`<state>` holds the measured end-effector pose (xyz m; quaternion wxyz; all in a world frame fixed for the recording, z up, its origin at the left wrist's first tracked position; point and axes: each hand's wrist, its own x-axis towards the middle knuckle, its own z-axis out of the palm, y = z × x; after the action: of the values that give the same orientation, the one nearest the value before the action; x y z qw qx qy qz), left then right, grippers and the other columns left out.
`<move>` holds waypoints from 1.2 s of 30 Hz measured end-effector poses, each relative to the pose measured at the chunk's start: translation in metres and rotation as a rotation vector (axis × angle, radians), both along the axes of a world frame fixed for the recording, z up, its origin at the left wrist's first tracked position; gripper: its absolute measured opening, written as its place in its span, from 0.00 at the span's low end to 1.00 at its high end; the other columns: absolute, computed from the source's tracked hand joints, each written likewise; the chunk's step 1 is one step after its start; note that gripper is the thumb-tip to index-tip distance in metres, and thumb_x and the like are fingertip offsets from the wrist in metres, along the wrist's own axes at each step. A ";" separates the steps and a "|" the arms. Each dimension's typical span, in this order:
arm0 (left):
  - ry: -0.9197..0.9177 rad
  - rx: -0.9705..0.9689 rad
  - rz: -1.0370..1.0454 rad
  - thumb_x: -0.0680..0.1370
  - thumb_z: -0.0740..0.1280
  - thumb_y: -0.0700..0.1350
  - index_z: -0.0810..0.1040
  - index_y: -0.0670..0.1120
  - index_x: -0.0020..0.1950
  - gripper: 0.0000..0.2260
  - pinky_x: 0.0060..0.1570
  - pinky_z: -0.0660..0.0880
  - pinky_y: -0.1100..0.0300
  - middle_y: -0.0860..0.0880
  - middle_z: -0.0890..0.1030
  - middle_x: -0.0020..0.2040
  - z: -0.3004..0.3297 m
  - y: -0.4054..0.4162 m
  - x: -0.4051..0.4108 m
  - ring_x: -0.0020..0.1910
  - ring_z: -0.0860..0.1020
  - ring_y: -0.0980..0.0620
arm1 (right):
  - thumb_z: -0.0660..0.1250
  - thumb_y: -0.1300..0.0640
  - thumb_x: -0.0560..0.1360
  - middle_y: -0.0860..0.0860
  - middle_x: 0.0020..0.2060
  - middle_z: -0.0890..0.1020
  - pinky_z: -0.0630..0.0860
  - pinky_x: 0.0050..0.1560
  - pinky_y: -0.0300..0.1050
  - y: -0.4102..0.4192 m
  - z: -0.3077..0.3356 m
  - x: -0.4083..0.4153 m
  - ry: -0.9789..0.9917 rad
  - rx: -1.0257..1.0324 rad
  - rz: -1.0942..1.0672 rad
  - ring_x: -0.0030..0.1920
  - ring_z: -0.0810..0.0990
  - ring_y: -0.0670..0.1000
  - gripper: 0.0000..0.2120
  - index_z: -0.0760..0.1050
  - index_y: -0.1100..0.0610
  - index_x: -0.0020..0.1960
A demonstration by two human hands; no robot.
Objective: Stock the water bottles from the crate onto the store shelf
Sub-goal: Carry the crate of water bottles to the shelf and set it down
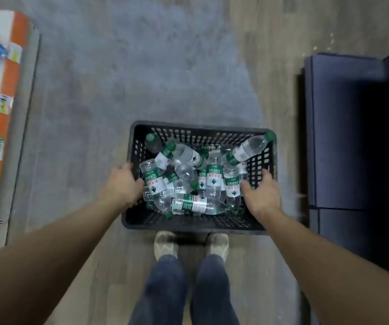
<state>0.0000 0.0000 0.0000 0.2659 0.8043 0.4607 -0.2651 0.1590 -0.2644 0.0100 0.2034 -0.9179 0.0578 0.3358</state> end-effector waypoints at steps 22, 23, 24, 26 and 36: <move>-0.024 0.231 0.338 0.81 0.63 0.44 0.67 0.42 0.68 0.17 0.60 0.74 0.41 0.35 0.76 0.62 -0.152 0.028 0.015 0.60 0.75 0.32 | 0.59 0.52 0.82 0.62 0.59 0.77 0.76 0.58 0.62 -0.049 -0.165 0.071 -0.145 -0.252 -0.186 0.57 0.78 0.64 0.19 0.62 0.59 0.68; -0.024 0.182 0.380 0.81 0.63 0.45 0.68 0.42 0.67 0.16 0.61 0.74 0.42 0.36 0.78 0.61 -0.154 0.032 0.015 0.59 0.77 0.33 | 0.58 0.51 0.82 0.62 0.57 0.78 0.76 0.57 0.62 -0.049 -0.166 0.074 -0.142 -0.269 -0.195 0.56 0.78 0.64 0.16 0.65 0.59 0.65; -0.026 0.133 0.430 0.81 0.63 0.46 0.68 0.43 0.67 0.16 0.61 0.75 0.41 0.36 0.78 0.61 -0.156 0.034 0.014 0.58 0.78 0.33 | 0.58 0.51 0.82 0.62 0.56 0.79 0.76 0.57 0.61 -0.049 -0.168 0.077 -0.143 -0.284 -0.203 0.55 0.79 0.64 0.15 0.67 0.59 0.64; -0.051 0.087 0.499 0.82 0.62 0.46 0.68 0.43 0.68 0.15 0.60 0.76 0.43 0.37 0.78 0.61 -0.160 0.034 0.014 0.58 0.79 0.34 | 0.58 0.51 0.82 0.61 0.56 0.79 0.77 0.56 0.60 -0.047 -0.172 0.078 -0.152 -0.304 -0.240 0.55 0.79 0.64 0.14 0.68 0.59 0.63; -0.153 0.011 0.485 0.83 0.61 0.46 0.69 0.45 0.70 0.16 0.62 0.74 0.41 0.40 0.79 0.62 -0.143 0.031 0.005 0.60 0.78 0.37 | 0.61 0.53 0.82 0.63 0.55 0.79 0.76 0.54 0.56 -0.054 -0.166 0.079 -0.190 -0.260 -0.216 0.56 0.79 0.63 0.14 0.72 0.63 0.61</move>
<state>0.0050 0.0308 -0.1431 0.3514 0.6896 0.6199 -0.1293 0.2380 -0.3179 -0.1560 0.1226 -0.9525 0.1796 0.2135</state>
